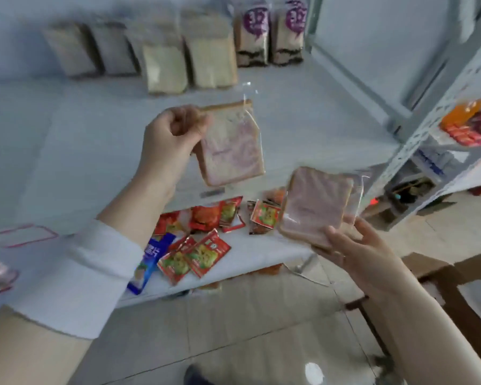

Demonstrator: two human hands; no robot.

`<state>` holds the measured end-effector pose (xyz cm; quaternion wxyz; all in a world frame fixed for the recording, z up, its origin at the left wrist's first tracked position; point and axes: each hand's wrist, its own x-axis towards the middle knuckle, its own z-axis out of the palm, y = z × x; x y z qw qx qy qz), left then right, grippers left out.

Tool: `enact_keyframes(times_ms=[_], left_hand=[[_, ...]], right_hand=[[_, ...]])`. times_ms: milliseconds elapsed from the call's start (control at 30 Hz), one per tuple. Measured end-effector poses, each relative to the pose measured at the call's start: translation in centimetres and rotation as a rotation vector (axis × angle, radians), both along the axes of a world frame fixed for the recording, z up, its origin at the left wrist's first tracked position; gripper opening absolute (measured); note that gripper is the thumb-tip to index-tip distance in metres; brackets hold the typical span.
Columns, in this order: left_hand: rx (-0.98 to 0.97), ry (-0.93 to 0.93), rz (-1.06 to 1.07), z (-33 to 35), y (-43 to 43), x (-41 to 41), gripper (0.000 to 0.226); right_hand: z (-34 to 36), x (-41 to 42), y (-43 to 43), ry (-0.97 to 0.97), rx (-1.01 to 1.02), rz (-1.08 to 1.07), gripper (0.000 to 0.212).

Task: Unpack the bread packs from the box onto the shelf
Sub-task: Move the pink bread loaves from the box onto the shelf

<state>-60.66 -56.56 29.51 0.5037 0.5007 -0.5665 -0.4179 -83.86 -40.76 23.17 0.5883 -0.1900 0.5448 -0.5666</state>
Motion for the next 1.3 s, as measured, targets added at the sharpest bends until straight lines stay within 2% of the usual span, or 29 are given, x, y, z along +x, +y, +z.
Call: enact_keyframes(times_ms=[100, 133, 167, 267, 300, 433, 533, 700, 800, 1000, 1100, 1200, 1300], left_hand=[[-0.028, -0.032, 0.081, 0.8, -4.1, 9.4, 0.016], [-0.026, -0.044, 0.112, 0.7, -5.4, 12.0, 0.021], [-0.026, -0.054, 0.144, 0.6, -6.7, 14.4, 0.024], [-0.027, -0.093, 0.229, 0.2, -11.0, 20.0, 0.025], [-0.028, -0.098, 0.255, 0.0, -12.7, 21.4, 0.024], [-0.05, -0.086, 0.343, -0.6, -20.3, 25.8, 0.024], [-0.08, -0.078, 0.394, -1.1, -26.5, 27.8, 0.013], [-0.094, -0.079, 0.406, -2.4, -34.7, 28.6, 0.014], [-0.093, -0.122, 0.432, -3.1, -37.7, 28.6, 0.042], [-0.179, -0.171, 0.519, -3.7, -39.5, 27.7, 0.032], [-0.197, -0.225, 0.57, -4.0, -39.5, 27.5, 0.041], [-0.11, -0.156, 0.559, -3.4, -38.6, 27.6, 0.061], [-0.19, -0.334, 0.582, -2.7, -35.4, 28.0, 0.063]], right_hand=[[2.2, 7.2, -6.5, 0.061, -0.085, 0.156, 0.089], [2.6, 9.4, -8.8, 0.088, -0.106, 0.176, 0.094], [2.8, 11.6, -11.1, 0.119, -0.126, 0.185, 0.09], [3.5, 17.7, -18.2, 0.201, -0.179, 0.13, 0.046], [3.5, 19.6, -20.7, 0.256, -0.194, 0.096, 0.04], [3.1, 26.5, -30.4, 0.442, -0.257, 0.019, 0.037], [2.2, 30.0, -37.2, 0.466, -0.265, -0.053, 0.033], [0.4, 33.5, -45.5, 0.545, -0.23, -0.169, 0.022], [-0.2, 34.4, -48.4, 0.658, -0.211, -0.207, 0.031], [-0.7, 35.1, -51.0, 0.895, -0.146, -0.286, 0.038], [-0.3, 35.7, -51.1, 0.853, -0.156, -0.328, 0.05], [0.3, 36.1, -49.9, 0.847, -0.143, -0.239, 0.069], [0.9, 36.0, -46.2, 1.029, -0.207, -0.097, 0.073]])
